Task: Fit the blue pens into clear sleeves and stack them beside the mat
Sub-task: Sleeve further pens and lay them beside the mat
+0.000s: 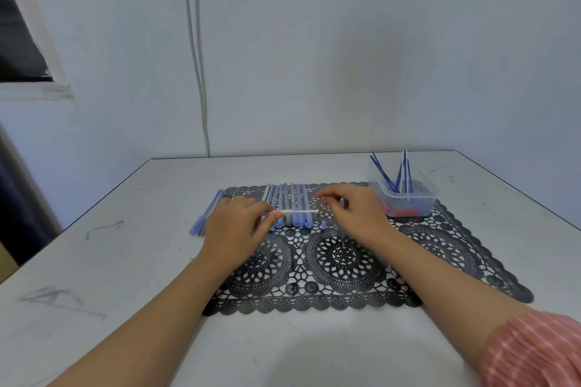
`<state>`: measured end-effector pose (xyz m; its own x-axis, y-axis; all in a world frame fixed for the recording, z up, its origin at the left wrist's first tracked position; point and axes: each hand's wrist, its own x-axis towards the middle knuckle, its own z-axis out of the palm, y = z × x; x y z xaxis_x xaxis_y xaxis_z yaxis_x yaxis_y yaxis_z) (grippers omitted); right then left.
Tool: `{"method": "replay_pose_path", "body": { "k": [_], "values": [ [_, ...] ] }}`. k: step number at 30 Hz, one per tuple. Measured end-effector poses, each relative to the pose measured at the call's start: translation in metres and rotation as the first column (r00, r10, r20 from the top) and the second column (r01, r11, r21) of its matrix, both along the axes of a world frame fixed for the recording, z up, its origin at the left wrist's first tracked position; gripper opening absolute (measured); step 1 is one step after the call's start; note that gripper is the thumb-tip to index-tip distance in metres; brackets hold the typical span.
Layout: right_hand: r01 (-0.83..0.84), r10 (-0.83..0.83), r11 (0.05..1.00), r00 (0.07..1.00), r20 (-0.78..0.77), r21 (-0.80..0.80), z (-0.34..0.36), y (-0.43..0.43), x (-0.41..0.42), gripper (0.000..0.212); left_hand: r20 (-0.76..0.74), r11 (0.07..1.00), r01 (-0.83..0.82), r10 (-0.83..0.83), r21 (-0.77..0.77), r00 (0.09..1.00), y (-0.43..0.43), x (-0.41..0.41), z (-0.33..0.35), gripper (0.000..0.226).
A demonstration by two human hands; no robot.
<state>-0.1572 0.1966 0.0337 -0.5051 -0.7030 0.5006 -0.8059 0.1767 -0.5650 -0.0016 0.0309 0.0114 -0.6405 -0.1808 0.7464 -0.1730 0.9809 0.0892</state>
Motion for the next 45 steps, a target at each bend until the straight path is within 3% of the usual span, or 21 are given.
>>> {"method": "replay_pose_path", "body": {
  "k": [5, 13, 22, 26, 30, 39, 45],
  "values": [
    [-0.061, 0.034, 0.985, 0.986, -0.163, -0.163, -0.001, -0.004, 0.009, 0.028, 0.004, 0.999, -0.002, 0.003, -0.044, 1.0, -0.001, -0.001, -0.001, 0.04],
    [-0.216, 0.262, 0.965, 0.815, -0.516, 0.149, -0.009, -0.009, 0.03, 0.043, 0.0, 0.997, -0.021, 0.021, -0.075, 1.0, 0.001, -0.001, 0.0, 0.039],
    [-0.076, 0.136, 0.99, 0.735, -0.664, 0.118, -0.006, -0.01, 0.029, 0.038, 0.006, 0.996, -0.057, 0.058, -0.074, 0.998, 0.0, 0.0, 0.0, 0.037],
    [0.012, 0.048, 0.997, 0.699, -0.714, 0.079, -0.006, -0.01, 0.019, 0.034, 0.009, 0.996, -0.05, 0.051, -0.068, 0.999, 0.0, 0.0, 0.0, 0.04],
    [0.008, 0.04, 0.998, 0.686, -0.726, 0.063, -0.008, -0.008, 0.011, 0.013, 0.011, 0.997, -0.049, 0.05, -0.054, 0.999, 0.001, 0.0, 0.0, 0.043],
    [0.092, -0.002, 0.992, 0.707, -0.707, 0.089, -0.008, -0.008, 0.005, 0.041, 0.01, 0.996, -0.075, 0.075, -0.047, 0.997, 0.0, -0.001, 0.0, 0.045],
    [0.267, -0.149, 0.96, 0.74, -0.655, 0.082, -0.007, -0.005, -0.006, 0.037, 0.015, 0.994, -0.091, 0.092, -0.059, 0.996, -0.001, 0.0, -0.001, 0.042]
  ]
}}
